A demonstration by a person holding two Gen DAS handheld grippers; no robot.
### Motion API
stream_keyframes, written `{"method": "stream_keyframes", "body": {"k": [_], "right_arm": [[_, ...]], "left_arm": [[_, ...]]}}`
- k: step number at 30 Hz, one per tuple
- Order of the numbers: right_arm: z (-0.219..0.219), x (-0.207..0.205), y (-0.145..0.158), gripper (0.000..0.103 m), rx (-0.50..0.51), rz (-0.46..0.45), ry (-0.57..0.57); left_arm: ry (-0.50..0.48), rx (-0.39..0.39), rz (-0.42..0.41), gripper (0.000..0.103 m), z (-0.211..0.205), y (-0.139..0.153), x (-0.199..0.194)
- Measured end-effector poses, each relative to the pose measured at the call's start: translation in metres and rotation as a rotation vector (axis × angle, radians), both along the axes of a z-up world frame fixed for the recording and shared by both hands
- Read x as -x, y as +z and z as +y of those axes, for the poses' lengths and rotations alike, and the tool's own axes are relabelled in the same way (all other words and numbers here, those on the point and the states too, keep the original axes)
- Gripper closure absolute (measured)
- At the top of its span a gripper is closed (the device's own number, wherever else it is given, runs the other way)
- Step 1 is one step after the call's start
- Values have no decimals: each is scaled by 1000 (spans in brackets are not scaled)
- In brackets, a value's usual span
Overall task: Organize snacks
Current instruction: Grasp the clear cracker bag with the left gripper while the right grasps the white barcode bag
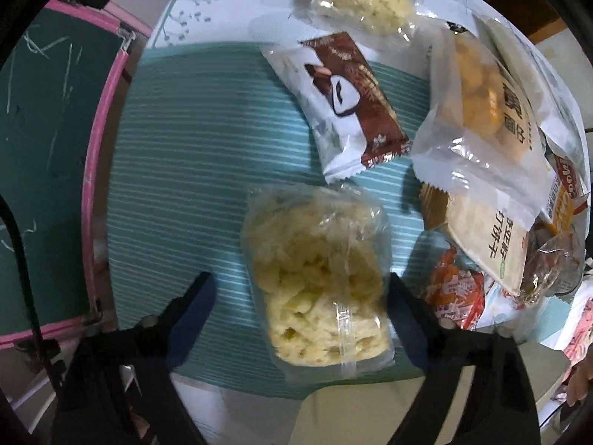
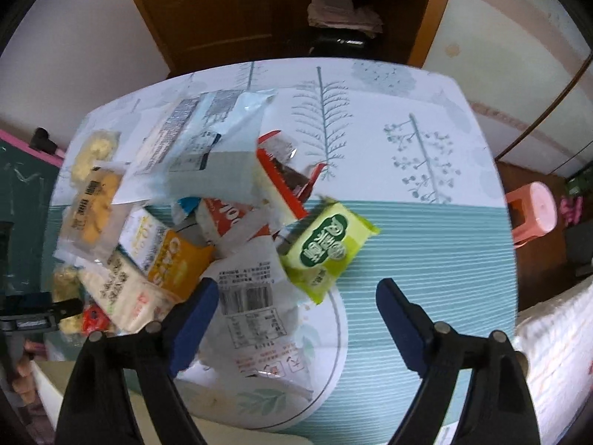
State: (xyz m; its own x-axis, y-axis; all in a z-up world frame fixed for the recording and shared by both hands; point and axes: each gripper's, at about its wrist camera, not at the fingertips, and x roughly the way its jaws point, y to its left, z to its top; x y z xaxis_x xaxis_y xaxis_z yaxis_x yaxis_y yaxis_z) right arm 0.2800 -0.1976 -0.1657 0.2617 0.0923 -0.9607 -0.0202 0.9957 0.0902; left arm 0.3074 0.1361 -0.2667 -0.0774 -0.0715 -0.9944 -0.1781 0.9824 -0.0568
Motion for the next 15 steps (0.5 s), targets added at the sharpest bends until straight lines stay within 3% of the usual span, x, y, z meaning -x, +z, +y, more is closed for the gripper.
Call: {"method": "stream_keyframes", "body": {"k": [4, 7, 9, 11, 12, 14, 15], "right_arm": [[0, 0, -2, 15, -86, 15, 10], [11, 1, -8, 15, -43, 30, 42], [17, 2, -18, 15, -29, 73, 62], [19, 2, -29, 15, -26, 115, 71], [20, 2, -36, 16, -14, 144, 68], [19, 1, -43, 34, -41, 187, 65], [17, 2, -42, 35, -45, 184, 57]], "left_arm": [[-20, -21, -2, 19, -4, 2, 11], [-43, -33, 2, 22, -10, 3, 17], [-52, -34, -6, 27, -14, 6, 21], [-64, -36, -16, 44, -20, 12, 23], [-73, -39, -25, 45, -23, 15, 24], [-90, -55, -40, 45, -30, 19, 29], [-94, -62, -52, 45, -32, 21, 31]]}}
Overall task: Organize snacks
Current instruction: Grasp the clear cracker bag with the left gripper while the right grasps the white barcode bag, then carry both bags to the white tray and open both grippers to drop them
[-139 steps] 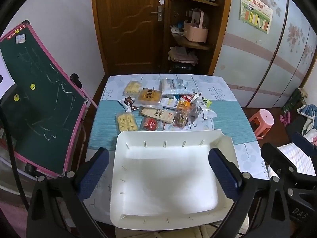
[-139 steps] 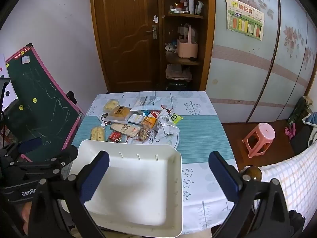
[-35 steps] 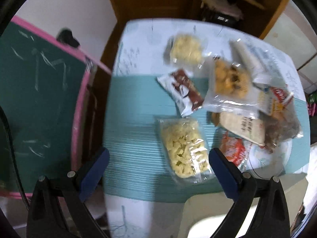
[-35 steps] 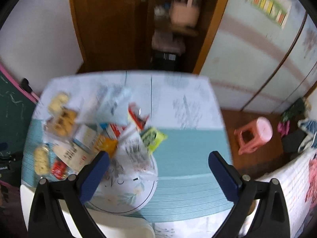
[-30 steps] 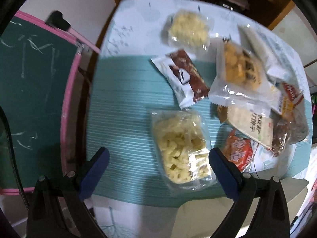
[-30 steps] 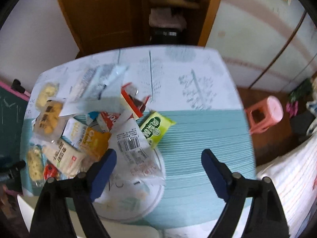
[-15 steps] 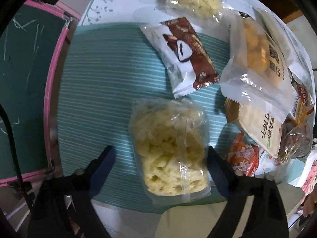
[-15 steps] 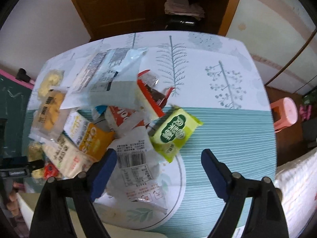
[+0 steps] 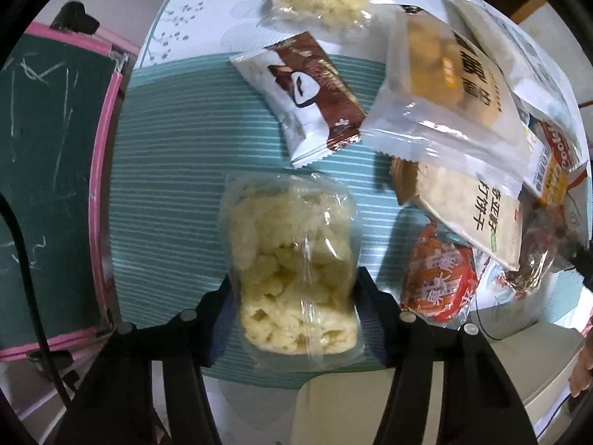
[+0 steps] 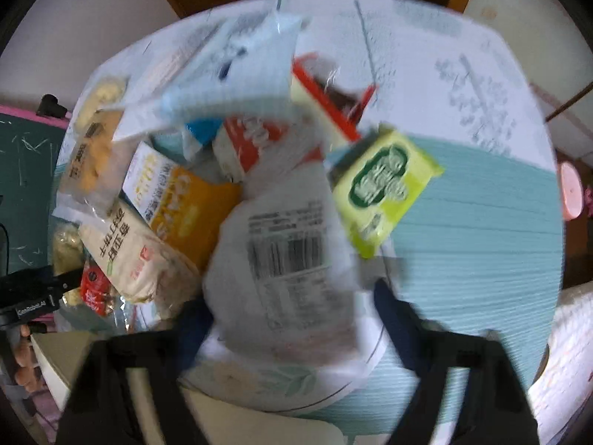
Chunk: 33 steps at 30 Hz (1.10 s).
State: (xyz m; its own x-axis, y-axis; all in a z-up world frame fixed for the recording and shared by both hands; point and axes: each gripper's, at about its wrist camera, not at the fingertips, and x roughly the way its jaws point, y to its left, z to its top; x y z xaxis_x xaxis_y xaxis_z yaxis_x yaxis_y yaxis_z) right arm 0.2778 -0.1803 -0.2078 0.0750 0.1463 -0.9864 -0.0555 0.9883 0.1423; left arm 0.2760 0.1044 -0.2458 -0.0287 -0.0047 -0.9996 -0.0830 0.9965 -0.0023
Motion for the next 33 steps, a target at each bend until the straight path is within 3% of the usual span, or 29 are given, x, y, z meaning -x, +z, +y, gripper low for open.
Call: {"method": "stream_keyframes", "body": {"k": [3, 8, 11, 17, 22, 26, 30, 31, 33], "right_arm": [[0, 9, 8, 41, 37, -19, 9], [-14, 32, 45, 43, 41, -111, -30], [-27, 51, 87, 43, 21, -225, -81], [-36, 115, 185, 43, -104, -494, -139], [-19, 186, 243, 42, -149, -694, -87], [-4, 230, 244, 42, -143, -746, -30], [12, 257, 222, 42, -72, -753, -14], [15, 262, 214, 42, -54, -749, -8], [15, 270, 202, 42, -35, -733, -7]], "left_arm": [[4, -4, -45, 46, -3, 12, 6], [6, 8, -187, 46, -8, 64, 17], [-15, -1, -325, 46, -13, 109, 34], [-42, -11, -706, 46, -27, 218, 109], [-72, 40, -896, 46, -36, 268, 174], [-91, 132, -954, 46, -40, 273, 210], [-90, 228, -908, 46, -53, 251, 235], [-111, 222, -874, 46, -59, 241, 237], [-136, 139, -848, 46, -68, 219, 247]]}}
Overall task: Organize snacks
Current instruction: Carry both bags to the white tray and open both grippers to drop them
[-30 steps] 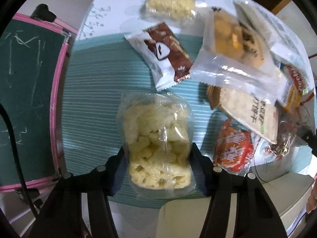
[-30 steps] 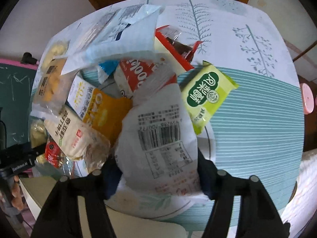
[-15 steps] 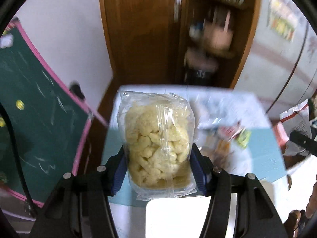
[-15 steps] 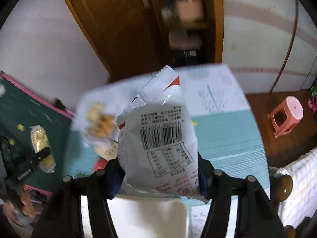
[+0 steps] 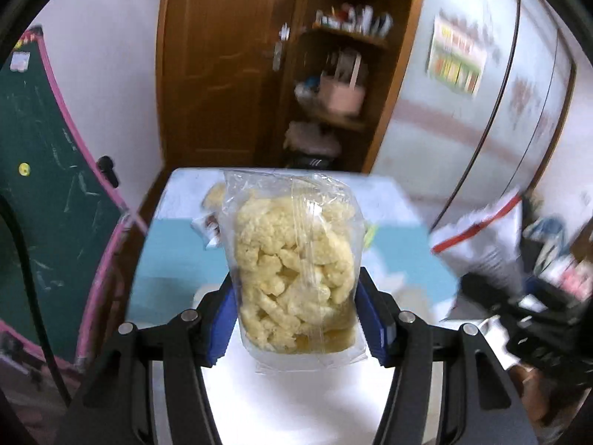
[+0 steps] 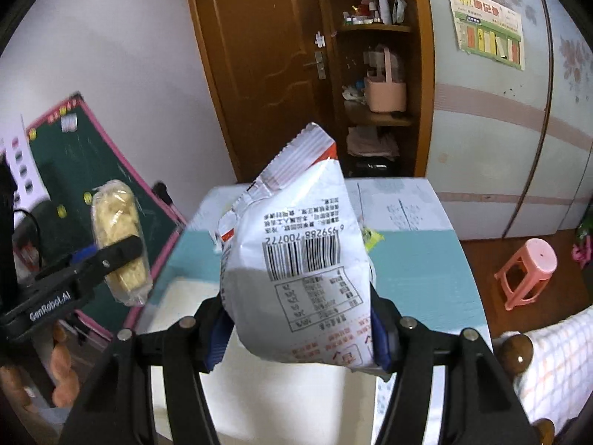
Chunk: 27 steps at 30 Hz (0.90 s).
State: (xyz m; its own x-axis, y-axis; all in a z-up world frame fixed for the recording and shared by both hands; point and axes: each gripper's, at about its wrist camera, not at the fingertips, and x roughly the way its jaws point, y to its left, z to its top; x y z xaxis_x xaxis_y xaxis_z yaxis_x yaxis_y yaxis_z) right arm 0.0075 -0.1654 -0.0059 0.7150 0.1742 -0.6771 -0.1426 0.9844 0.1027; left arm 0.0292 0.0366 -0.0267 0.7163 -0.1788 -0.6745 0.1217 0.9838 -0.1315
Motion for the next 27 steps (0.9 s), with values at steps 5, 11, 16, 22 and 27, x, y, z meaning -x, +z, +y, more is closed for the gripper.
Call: {"method": "stream_keyframes", "body": {"k": [5, 11, 16, 22, 27], "right_arm": [[6, 6, -40, 41, 47, 104, -7], [4, -6, -68, 30, 40, 233, -26], [12, 3, -73, 0, 57, 229, -9], [19, 9, -70, 0, 80, 206, 5], [23, 10, -69, 0, 75, 208, 20]], "left_arm": [[-13, -168, 132, 45, -20, -55, 4], [-38, -89, 261, 24, -13, -85, 0], [-44, -20, 290, 8, -9, -99, 9], [-41, -65, 299, 8, -12, -100, 6], [-37, -108, 249, 8, -16, -88, 10]]}}
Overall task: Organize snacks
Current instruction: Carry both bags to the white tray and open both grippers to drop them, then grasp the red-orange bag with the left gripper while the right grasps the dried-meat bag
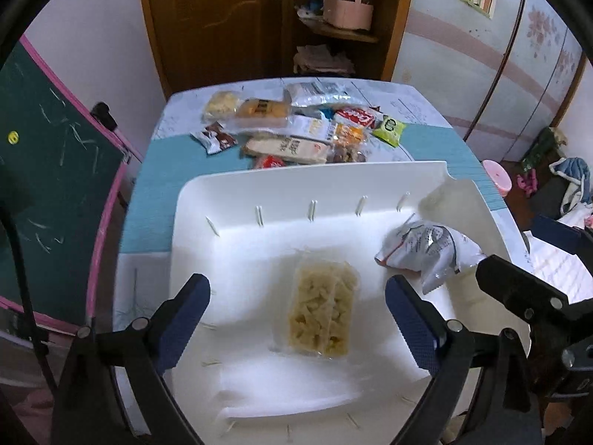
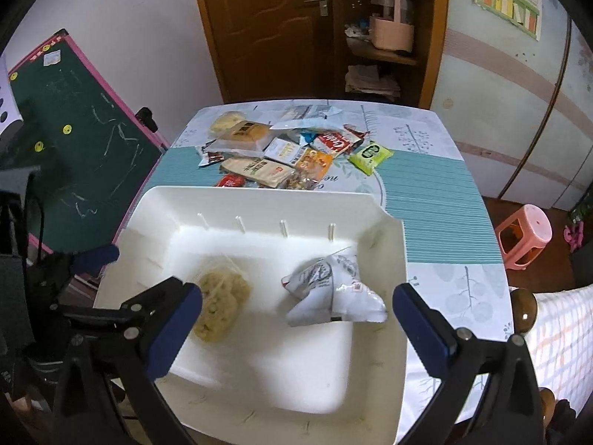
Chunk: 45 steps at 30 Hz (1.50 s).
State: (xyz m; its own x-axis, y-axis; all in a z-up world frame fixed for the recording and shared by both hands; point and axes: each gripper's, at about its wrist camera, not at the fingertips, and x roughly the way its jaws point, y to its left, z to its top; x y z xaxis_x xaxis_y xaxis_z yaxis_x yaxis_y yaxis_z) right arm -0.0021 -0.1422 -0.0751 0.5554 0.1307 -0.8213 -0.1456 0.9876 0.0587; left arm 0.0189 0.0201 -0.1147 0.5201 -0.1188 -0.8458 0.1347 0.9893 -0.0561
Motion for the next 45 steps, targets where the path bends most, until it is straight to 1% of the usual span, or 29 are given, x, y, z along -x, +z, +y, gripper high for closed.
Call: {"method": "stream_keyframes", "body": {"k": [5, 11, 13, 17, 20, 24, 29, 31, 33, 36, 39, 42, 45], "right_arm": [[-2, 1, 1, 0, 10, -7, -24], [-2, 4, 5, 0, 28, -21, -35], [-2, 4, 6, 0, 16, -17, -30], [-4, 7, 10, 1, -35, -34, -14], [-3, 9, 14, 1, -46, -50, -7], [-3, 11, 14, 4, -78, -53, 9], [1, 10, 14, 4, -95, -52, 36], [3, 7, 13, 4, -92, -52, 48], [3, 6, 15, 4, -87, -62, 54], [3, 0, 28, 4, -76, -96, 58], [1, -13, 47, 4, -62, -111, 62], [2, -34, 82, 4, -13, -154, 78], [4, -54, 118, 4, 22, -213, 82]], "left_arm": [[6, -36, -23, 8, -2, 6, 3], [16, -86, -76, 8, -3, 16, 8], [15, -87, -93, 8, -3, 19, 10], [4, -54, -123, 8, 1, 26, 12], [1, -65, -146, 8, 0, 29, 13], [-4, -42, -137, 8, 1, 28, 10], [-7, -49, -107, 8, 1, 25, 4], [-10, -52, -109, 8, 0, 26, 2], [-19, -38, -106, 8, 2, 30, -3], [-40, -7, -105, 8, 7, 46, -16], [-34, -29, -154, 8, 17, 79, -36], [-20, -51, -190, 8, 25, 111, -54], [-9, -35, -213, 8, 36, 142, -76]]}}
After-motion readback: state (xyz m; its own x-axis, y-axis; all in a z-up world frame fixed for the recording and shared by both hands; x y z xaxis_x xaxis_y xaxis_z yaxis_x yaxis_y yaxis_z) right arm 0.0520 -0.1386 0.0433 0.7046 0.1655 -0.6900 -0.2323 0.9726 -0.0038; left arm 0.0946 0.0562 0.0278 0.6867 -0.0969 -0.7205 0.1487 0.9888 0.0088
